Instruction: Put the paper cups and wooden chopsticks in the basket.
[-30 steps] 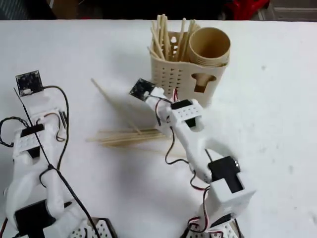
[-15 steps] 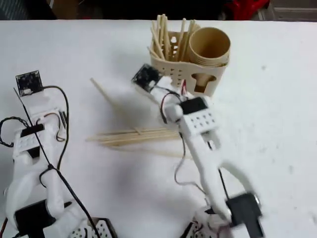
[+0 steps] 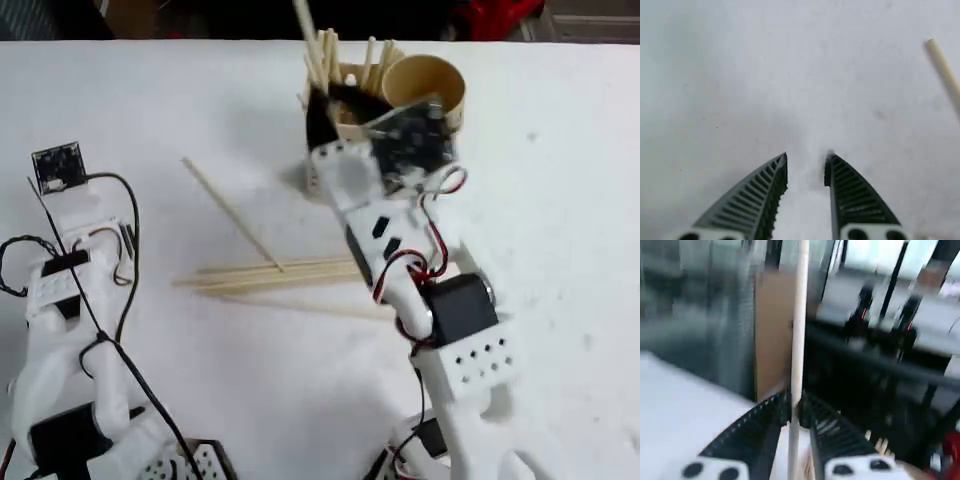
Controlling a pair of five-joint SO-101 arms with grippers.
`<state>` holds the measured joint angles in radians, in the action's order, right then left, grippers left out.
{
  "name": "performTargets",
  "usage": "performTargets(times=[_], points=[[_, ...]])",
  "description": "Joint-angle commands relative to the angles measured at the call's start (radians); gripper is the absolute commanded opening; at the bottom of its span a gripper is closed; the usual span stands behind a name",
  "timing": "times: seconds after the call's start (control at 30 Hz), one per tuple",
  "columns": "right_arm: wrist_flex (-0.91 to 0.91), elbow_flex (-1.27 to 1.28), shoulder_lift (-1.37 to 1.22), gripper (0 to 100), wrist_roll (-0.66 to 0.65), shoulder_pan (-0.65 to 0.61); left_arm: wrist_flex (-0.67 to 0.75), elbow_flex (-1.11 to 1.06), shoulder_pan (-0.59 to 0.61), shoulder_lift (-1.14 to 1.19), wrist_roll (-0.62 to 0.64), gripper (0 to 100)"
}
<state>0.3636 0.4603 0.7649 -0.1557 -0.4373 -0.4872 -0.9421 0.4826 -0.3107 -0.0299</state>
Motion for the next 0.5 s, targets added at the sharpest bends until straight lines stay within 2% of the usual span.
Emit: performTargets(times=[0.0,0.07,0.23,0.47], points=[[-0.283,-0.023,-0.082,1.7,0.028,0.044,0.021,0.005,0.007,-0.045,0.005,14],[-0.360,-0.043,-0.166,1.9,0.026,0.056,0.021,0.005,0.007,-0.045,0.005,14],[-0.380,-0.127,-0.364,2.2,0.035,0.093,0.021,0.005,0.007,-0.045,0.005,14],[-0.381,-0.141,-0.432,2.2,0.032,0.096,0.021,0.005,0.004,-0.045,0.005,14]])
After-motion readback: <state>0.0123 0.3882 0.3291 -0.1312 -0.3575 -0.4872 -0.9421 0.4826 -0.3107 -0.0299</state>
